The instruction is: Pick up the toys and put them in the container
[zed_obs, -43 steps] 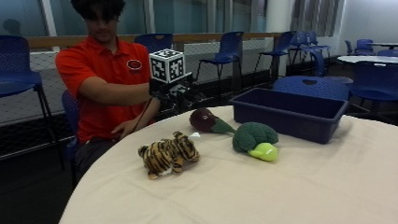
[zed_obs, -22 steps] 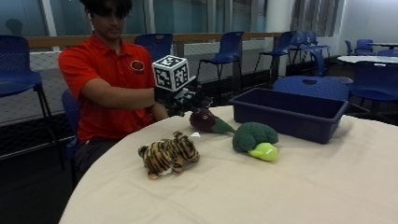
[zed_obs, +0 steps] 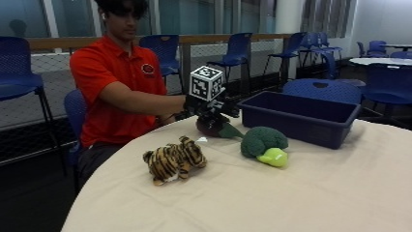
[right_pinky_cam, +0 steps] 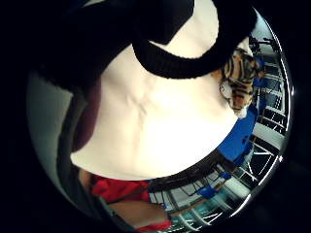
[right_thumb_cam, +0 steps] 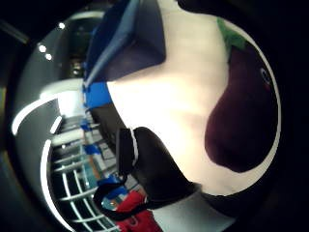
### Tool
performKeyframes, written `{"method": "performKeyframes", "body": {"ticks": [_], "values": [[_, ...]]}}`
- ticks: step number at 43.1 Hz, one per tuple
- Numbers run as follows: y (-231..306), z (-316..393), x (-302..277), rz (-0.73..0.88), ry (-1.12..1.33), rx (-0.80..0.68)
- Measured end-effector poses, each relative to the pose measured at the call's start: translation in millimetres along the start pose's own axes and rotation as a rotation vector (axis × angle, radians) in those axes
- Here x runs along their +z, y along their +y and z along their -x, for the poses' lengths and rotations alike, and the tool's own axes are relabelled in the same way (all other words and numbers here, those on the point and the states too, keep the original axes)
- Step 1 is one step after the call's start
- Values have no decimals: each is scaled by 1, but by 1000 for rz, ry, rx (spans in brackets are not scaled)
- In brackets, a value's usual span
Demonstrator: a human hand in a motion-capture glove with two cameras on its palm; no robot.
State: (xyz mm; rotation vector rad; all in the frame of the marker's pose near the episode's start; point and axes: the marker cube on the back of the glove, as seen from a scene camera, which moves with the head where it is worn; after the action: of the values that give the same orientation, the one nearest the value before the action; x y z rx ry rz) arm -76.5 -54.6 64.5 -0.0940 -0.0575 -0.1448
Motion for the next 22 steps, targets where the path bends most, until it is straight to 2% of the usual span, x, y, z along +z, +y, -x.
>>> {"method": "performKeyframes", "body": {"ticks": [22], "values": [[-11, -2, 33, 52, 124, 132]]}}
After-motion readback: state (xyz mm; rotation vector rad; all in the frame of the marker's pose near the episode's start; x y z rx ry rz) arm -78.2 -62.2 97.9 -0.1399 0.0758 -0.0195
